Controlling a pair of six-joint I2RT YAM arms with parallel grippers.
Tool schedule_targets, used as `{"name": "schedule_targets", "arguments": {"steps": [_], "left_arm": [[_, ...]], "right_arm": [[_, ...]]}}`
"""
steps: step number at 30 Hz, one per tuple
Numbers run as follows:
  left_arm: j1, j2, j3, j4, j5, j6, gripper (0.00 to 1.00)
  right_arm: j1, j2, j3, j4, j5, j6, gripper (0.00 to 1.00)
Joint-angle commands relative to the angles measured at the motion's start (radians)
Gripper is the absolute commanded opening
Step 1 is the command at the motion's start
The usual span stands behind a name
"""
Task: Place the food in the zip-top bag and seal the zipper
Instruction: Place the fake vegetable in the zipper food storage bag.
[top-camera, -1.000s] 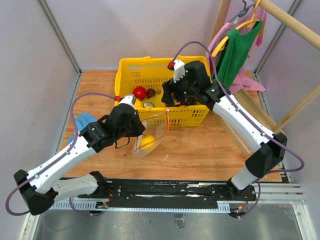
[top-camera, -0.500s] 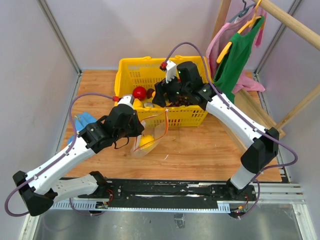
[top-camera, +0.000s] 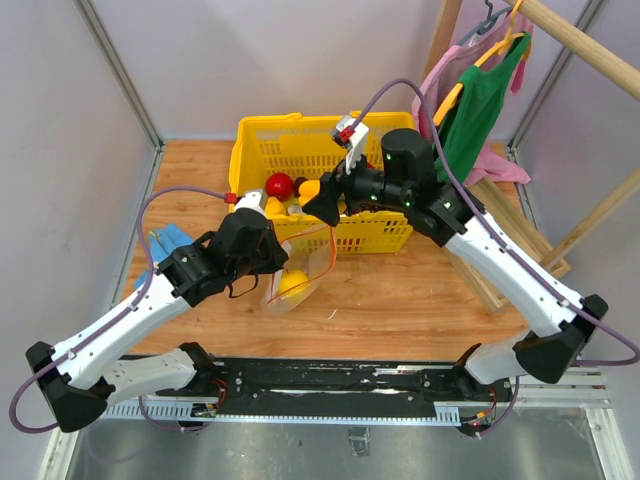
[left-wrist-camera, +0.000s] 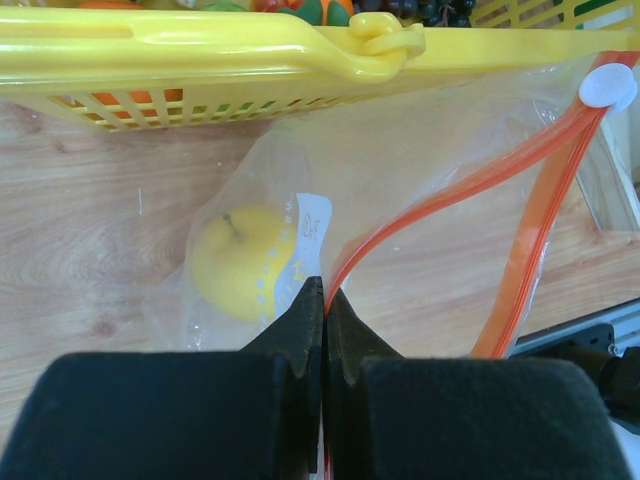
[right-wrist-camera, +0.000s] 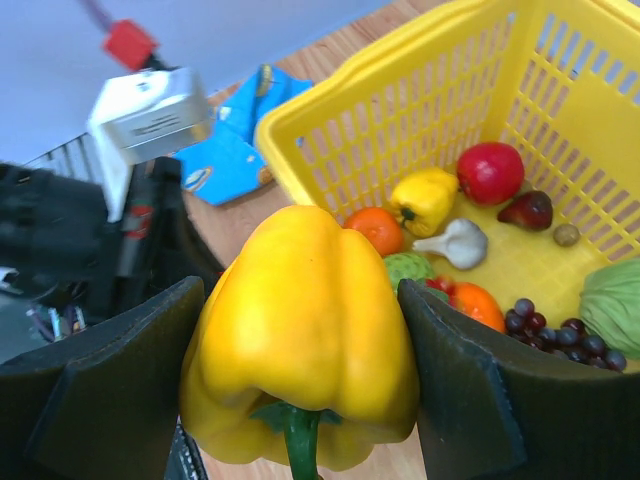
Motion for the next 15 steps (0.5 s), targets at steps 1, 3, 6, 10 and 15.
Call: {"name": "schedule_targets", "arguments": {"steps": [1,3,6,10,15], "left_arm": [[0.014,-0.015,-0.011,0.030,-0.010,-0.014,0.00],[0.014,-0.015,-0.012,0.033,-0.006,-0.012,0.00],[0.016,-0.015,-0.011,0.038,-0.003,-0.014,0.00],[0.015,-0.016,-0.013,0.041,0.004,-0.012,0.00],[0.017,-0.020,-0.016,0.043,0.009,-0.014,0.00]], "right_arm": [[0.050,-0.078,-0.070,0.028,-0.034,-0.018,0.51],[0.067,-0.097,-0.096,0.023,-0.040,-0.017,0.51],[0.089,-0.105,-0.125,0.003,-0.044,-0.018,0.52],[0.115,-0.098,-0.181,0.013,-0.025,0.008,0.52],[0.147,-0.079,-0.239,0.047,0.044,0.045,0.52]]}}
